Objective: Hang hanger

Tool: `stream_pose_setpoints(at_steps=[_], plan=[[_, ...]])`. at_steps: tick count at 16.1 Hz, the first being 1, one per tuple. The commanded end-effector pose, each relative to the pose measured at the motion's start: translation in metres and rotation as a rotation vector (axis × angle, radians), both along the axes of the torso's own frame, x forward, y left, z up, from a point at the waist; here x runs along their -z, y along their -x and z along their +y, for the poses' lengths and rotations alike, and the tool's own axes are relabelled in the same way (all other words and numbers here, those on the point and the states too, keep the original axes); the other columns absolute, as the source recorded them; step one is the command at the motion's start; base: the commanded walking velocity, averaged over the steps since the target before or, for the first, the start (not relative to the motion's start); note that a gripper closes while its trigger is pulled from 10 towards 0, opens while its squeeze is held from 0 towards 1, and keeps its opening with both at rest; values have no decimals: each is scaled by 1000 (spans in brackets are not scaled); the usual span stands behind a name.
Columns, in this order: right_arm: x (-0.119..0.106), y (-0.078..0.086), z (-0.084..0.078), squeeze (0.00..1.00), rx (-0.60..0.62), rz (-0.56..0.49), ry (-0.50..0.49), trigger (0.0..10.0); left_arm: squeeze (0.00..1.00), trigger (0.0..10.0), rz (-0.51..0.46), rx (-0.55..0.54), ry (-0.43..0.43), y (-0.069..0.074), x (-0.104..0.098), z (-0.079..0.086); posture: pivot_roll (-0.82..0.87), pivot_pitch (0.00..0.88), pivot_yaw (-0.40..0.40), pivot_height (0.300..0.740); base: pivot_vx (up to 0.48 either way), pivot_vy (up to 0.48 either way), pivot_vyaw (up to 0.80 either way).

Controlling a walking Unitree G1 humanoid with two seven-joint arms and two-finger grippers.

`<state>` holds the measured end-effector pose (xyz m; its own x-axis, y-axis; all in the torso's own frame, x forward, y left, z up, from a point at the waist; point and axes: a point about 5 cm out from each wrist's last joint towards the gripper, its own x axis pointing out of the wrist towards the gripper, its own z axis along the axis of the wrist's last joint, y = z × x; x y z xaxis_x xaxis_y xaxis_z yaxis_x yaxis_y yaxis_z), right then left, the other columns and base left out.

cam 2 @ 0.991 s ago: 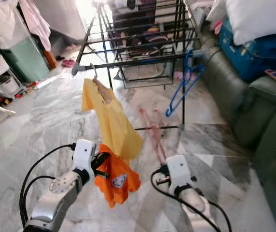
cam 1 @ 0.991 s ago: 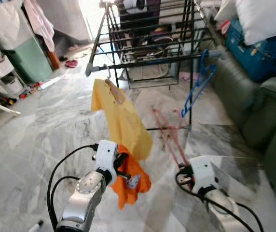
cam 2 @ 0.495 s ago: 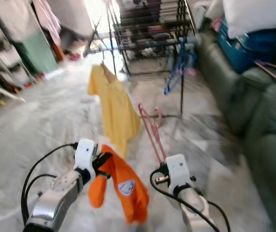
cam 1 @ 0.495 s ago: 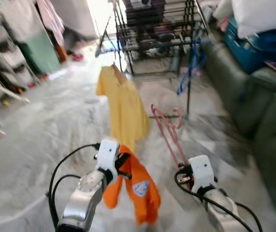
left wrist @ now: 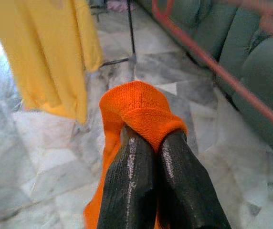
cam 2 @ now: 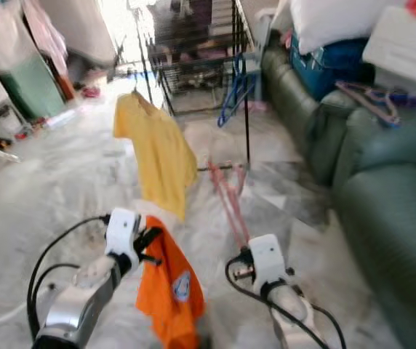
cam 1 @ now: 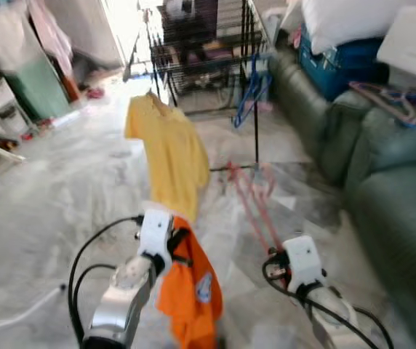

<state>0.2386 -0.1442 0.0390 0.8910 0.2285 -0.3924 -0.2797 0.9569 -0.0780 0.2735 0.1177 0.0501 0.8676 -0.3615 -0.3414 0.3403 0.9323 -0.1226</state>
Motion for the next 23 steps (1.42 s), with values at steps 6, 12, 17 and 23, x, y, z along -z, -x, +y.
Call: stream_pose_setpoints(at_steps=[6,12,17,23], plan=[[-10,-8,9,0,-56,-61,19,10000,0,10000,-20,-33,-18,-4,0,9,-101,0,141,740,0,0,0],[-13,-9,17,0,-104,-76,-14,10000,0,10000,-3,-112,-104,-6,8,18,-95,0,123,740,0,0,794],[-17,-13,19,0,-137,-90,-17,10000,0,10000,15,-154,-119,-3,14,23,-90,0,115,740,0,-55,794],[-15,-10,22,0,-153,-81,-27,10000,0,10000,18,-146,-102,-4,15,19,-98,3,121,740,0,-174,794]])
